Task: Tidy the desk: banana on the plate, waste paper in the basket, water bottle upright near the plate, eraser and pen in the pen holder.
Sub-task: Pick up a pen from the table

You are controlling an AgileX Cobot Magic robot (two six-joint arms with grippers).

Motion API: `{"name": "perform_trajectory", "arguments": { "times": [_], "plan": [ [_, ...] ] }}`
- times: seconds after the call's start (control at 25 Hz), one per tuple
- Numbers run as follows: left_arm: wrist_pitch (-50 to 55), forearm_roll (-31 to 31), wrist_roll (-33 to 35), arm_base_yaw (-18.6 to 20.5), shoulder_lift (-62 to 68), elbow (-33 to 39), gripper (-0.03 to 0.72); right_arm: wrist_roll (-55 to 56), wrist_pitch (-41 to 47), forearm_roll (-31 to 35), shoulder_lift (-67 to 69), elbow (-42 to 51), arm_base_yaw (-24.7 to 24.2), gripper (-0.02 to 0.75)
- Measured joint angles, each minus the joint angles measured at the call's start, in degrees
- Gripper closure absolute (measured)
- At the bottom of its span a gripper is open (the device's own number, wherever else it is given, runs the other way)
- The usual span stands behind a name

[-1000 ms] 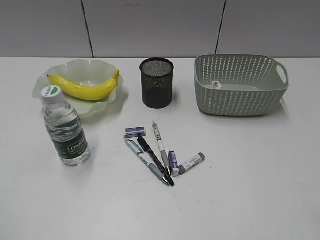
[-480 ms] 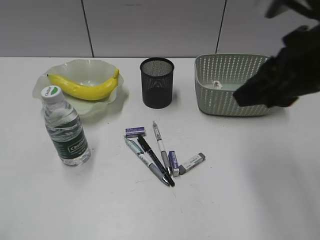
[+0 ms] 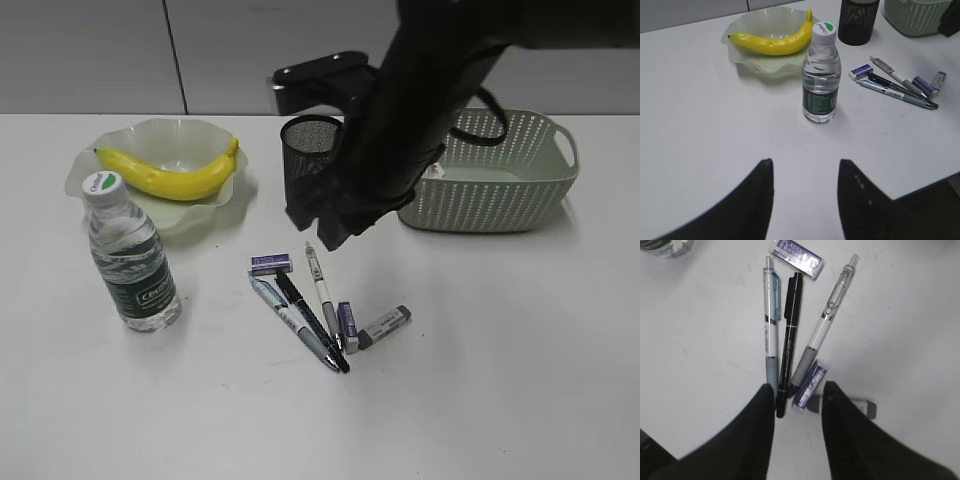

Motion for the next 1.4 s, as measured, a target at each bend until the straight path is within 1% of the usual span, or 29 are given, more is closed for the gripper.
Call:
{"name": "perform_trajectory", "arguments": {
  "times": [0.24, 0.44, 0.68, 0.92, 1.24, 1.36, 1.4],
  "plan": [
    [0.0, 0.0, 0.1, 0.0, 0.0, 0.0, 0.368, 4.2, 1.2, -0.4, 13.9, -10.7, 1.1, 0.448],
    [0.0, -0.1, 0.1, 0.0, 0.0, 0.0, 0.368, 6.0, 1.6, -1.2, 21.4, -16.3, 1.1, 0.447],
    [0.0, -0.1, 0.1, 0.0, 0.0, 0.0, 0.368, 12.3, 2.1, -5.8, 25.7, -17.5, 1.1, 0.447],
    [0.0, -0.1, 0.1, 0.0, 0.0, 0.0, 0.369, 13.5, 1.3, -6.6, 27.2, -17.7, 1.1, 0.447],
    [0.0, -0.1, 0.1, 0.0, 0.0, 0.0, 0.369, 13.6, 1.0, -6.9, 27.7, -17.9, 1.1, 0.533],
    [0.0, -0.1, 0.1, 0.0, 0.0, 0.0, 0.369, 13.7, 1.3, -6.9, 27.7, -17.9, 1.1, 0.629],
    [0.0, -0.1, 0.1, 0.0, 0.0, 0.0, 0.369, 13.7, 1.5, -7.0, 27.7, -17.9, 1.1, 0.626]
  ]
}}
